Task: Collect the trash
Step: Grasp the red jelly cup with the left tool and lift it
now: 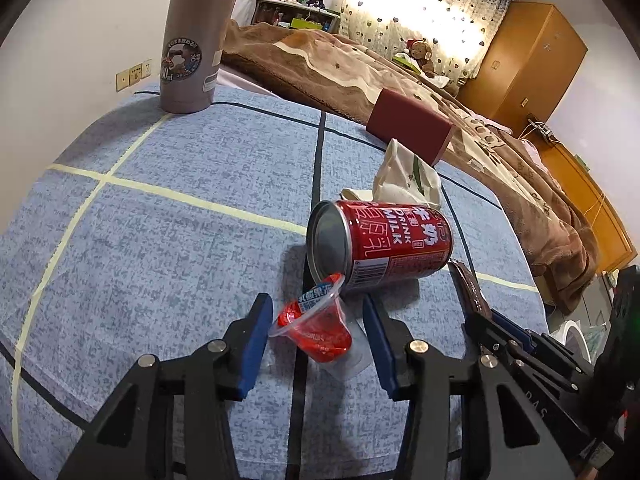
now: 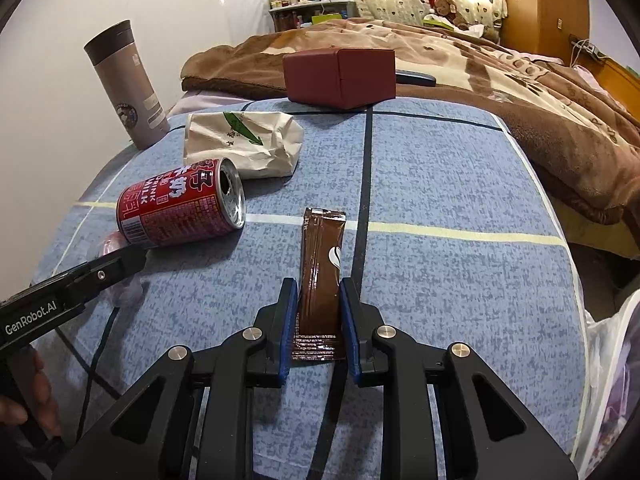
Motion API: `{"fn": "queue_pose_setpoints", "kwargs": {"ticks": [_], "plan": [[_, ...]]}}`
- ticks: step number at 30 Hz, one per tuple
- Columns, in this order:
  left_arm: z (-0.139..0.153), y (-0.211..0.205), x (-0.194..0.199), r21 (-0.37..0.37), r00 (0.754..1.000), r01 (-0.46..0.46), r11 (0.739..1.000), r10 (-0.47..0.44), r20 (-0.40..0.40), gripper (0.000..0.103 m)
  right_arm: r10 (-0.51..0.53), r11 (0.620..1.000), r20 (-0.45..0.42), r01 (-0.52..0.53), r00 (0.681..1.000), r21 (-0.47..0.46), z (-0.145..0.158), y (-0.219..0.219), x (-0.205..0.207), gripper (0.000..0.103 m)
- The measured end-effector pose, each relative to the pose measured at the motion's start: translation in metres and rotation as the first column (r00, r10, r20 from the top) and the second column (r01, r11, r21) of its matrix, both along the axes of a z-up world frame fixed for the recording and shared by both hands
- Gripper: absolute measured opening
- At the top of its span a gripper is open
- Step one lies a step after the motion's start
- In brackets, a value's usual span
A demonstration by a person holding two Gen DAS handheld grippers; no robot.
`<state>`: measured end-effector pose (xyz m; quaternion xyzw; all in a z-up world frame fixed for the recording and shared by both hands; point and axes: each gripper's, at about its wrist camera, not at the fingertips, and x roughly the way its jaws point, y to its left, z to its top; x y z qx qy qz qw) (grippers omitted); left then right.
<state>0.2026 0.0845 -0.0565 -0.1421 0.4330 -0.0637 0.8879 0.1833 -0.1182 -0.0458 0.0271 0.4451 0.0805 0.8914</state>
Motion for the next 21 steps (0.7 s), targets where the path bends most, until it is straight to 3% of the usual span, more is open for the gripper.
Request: {"fn": "queue_pose_setpoints", "kwargs": {"ticks": [21], "plan": [[0.022, -0.031, -0.032, 0.055, 0.995, 0.083, 0.995, -0.087, 0.059, 0.049, -0.024, 0.998, 0.036, 0.022, 0.999, 0.052, 0.012, -0.02, -0.021, 0.021]]}}
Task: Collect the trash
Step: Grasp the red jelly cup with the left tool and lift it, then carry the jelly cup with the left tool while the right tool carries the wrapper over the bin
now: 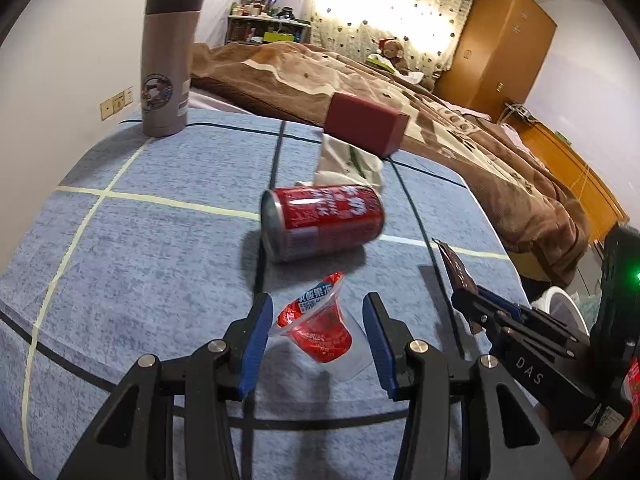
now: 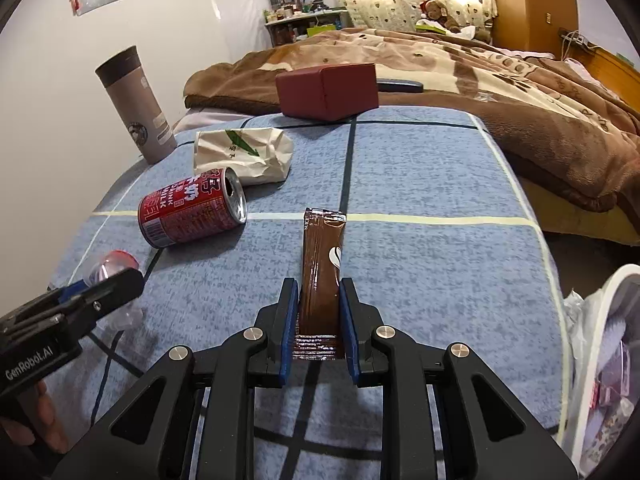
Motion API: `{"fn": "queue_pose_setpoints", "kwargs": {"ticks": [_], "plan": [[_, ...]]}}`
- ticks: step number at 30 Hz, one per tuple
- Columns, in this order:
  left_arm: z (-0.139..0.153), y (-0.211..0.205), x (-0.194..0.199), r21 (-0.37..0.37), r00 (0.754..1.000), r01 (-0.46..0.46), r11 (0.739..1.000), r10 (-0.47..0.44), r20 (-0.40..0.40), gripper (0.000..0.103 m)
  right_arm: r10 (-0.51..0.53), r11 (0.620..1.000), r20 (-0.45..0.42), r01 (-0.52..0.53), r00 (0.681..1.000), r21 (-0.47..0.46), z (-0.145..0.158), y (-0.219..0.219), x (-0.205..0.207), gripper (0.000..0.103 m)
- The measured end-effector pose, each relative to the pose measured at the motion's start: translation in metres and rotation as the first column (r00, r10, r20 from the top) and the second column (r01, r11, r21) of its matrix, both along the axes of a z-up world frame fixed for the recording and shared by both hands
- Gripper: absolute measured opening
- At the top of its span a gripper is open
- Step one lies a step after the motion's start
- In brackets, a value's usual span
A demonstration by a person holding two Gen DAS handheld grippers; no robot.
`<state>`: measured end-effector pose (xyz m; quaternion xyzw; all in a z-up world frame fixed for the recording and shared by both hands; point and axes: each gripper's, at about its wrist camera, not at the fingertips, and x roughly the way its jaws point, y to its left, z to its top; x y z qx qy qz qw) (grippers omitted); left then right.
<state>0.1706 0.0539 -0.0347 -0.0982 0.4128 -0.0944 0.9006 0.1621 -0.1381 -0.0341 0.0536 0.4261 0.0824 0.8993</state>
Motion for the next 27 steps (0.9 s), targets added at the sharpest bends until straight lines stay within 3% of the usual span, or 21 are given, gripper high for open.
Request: {"fn": "queue_pose_setpoints", "kwargs": {"ticks": [16, 27], "plan": [[0.022, -0.053, -0.023, 0.027, 0.992, 0.112, 0.993, -0.114, 0.061, 0.049, -0.083, 0.996, 0.06, 0.08, 0.995, 0.041, 0.019, -0.047, -0.03, 0.021], [0.039, -0.105, -0.038, 0.05, 0.971, 0.211, 0.976, -0.215, 0.104, 0.049, -0.171, 0.984, 0.087, 0.166, 0.981, 0.057, 0.028, -0.092, -0.054, 0.022]]}}
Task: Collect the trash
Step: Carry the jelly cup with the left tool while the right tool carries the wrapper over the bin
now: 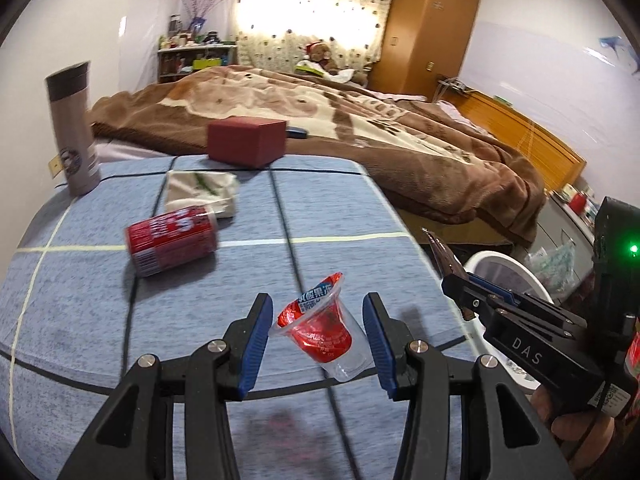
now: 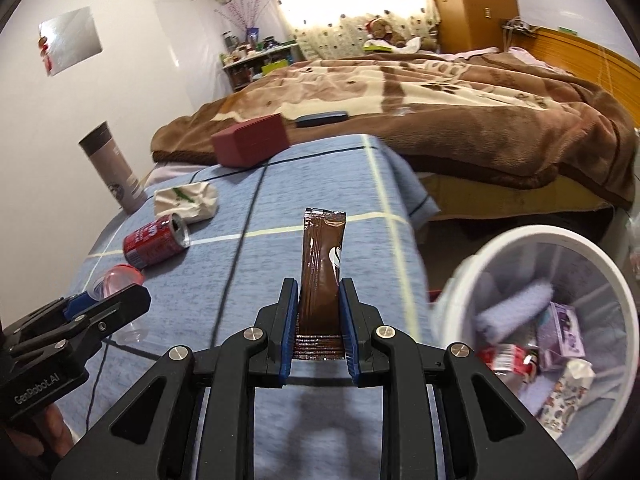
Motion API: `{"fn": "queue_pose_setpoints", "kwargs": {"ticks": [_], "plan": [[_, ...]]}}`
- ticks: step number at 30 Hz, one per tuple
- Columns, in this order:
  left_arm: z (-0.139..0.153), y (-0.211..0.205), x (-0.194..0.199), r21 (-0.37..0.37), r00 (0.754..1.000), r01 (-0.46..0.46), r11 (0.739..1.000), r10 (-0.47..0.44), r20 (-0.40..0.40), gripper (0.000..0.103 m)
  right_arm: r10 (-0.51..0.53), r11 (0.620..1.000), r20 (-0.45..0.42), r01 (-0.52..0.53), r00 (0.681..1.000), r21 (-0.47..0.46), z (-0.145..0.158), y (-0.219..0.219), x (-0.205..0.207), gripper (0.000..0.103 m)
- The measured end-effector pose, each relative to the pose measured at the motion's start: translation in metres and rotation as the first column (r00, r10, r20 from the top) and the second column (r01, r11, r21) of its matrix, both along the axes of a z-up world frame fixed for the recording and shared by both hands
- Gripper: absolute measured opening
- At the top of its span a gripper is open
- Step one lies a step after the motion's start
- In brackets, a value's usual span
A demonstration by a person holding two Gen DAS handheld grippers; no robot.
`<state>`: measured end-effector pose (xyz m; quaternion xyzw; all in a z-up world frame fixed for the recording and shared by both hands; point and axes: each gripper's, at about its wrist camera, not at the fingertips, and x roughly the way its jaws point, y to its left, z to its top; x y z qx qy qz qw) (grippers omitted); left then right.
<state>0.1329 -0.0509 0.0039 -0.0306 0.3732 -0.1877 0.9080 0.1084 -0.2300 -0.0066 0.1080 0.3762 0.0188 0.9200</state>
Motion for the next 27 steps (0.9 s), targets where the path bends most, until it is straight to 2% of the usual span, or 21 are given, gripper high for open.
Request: {"fn": "queue_pose_setpoints", "kwargs": {"ticks": [12, 27], "plan": [[0.014, -0.075, -0.013, 0.005, 0.99, 0.136, 0.991, -0.136, 0.035, 0.049, -0.125, 0.992, 0.027, 0.125, 0.992, -0.005, 0.009, -0.059, -0.034, 0.022], [0.011, -0.172, -0.028, 0.04, 0.948, 0.315, 0.948, -0.316, 0.027, 0.049, -0.271, 0.962, 0.004, 0.271, 0.963, -0.02, 0.004, -0.127, -0.065, 0.022]]}}
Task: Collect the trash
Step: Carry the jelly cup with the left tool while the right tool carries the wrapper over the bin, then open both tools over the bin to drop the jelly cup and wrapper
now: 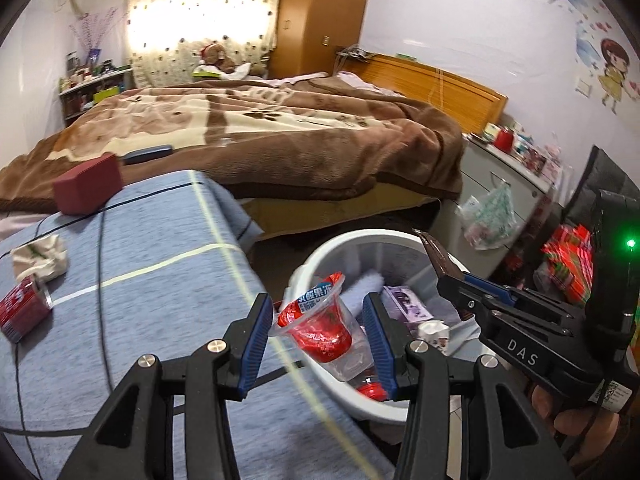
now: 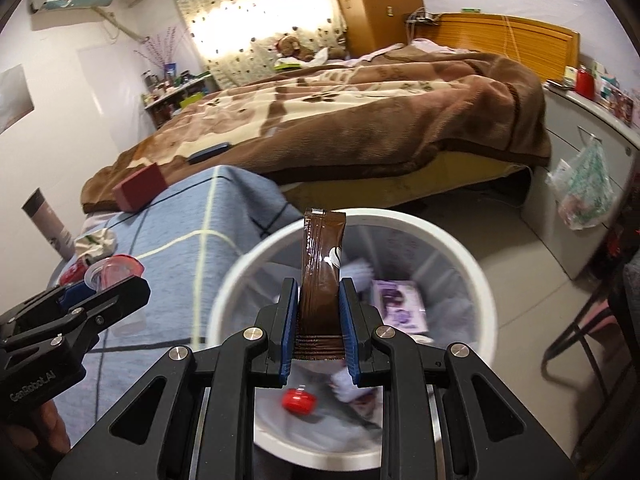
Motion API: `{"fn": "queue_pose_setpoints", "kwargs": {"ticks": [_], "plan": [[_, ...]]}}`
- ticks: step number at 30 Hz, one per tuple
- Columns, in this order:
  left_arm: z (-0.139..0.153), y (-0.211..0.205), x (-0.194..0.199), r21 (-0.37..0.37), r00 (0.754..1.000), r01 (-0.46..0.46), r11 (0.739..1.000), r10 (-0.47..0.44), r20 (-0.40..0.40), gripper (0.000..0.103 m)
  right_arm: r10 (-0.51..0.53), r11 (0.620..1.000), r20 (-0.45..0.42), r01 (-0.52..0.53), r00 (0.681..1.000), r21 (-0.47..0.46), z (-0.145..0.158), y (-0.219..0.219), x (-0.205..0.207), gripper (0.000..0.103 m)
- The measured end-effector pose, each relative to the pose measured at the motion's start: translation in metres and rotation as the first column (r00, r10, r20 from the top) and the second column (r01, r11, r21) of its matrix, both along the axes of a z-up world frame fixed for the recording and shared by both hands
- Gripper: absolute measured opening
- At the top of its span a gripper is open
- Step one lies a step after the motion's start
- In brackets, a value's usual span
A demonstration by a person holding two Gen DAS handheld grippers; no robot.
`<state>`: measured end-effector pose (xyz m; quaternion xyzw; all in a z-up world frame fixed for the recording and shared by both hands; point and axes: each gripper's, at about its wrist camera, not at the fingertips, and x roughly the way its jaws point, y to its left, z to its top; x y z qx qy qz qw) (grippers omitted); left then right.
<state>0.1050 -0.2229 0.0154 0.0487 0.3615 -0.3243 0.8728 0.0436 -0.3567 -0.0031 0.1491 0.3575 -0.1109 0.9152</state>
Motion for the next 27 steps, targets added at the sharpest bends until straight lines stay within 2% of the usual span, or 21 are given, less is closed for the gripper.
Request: {"fn": "queue_pose_setpoints", "kwargs": {"ticks": [10, 23, 25, 26, 27], "plan": [[-0.019, -0.044, -0.005, 0.026, 0.996, 0.072, 0.997, -0.071, -0.051, 0.049, -0.066, 0.998, -0.062, 0.067, 0.996, 0.009, -0.018, -0.029, -0.01, 0.022], [-0.029, -0.059, -0.004, 0.054, 0.994, 0.087, 0.995, -0.083, -0.072, 0.05, -0.076, 0.997, -0.11, 0.076, 0.991, -0.006, -0.029, -0.04, -0.012, 0.023], [-0.029, -0.058, -0.003, 0.056, 0.995, 0.079, 0.995, -0.075, -0.073, 0.058, -0.085, 0.996, -0.118, 0.083, 0.989, -0.017, -0.03, -0.041, -0.012, 0.025], [-0.029, -0.058, -0.003, 0.057, 0.995, 0.077, 0.995, -0.073, -0.069, 0.059, -0.09, 0.996, -0.121, 0.088, 0.989, -0.021, -0.031, -0.042, -0.012, 0.027], [-0.029, -0.058, -0.003, 0.055, 0.995, 0.075, 0.996, -0.071, -0.068, 0.059, -0.093, 0.996, -0.119, 0.091, 0.988, -0.022, -0.031, -0.042, -0.012, 0.033]]}}
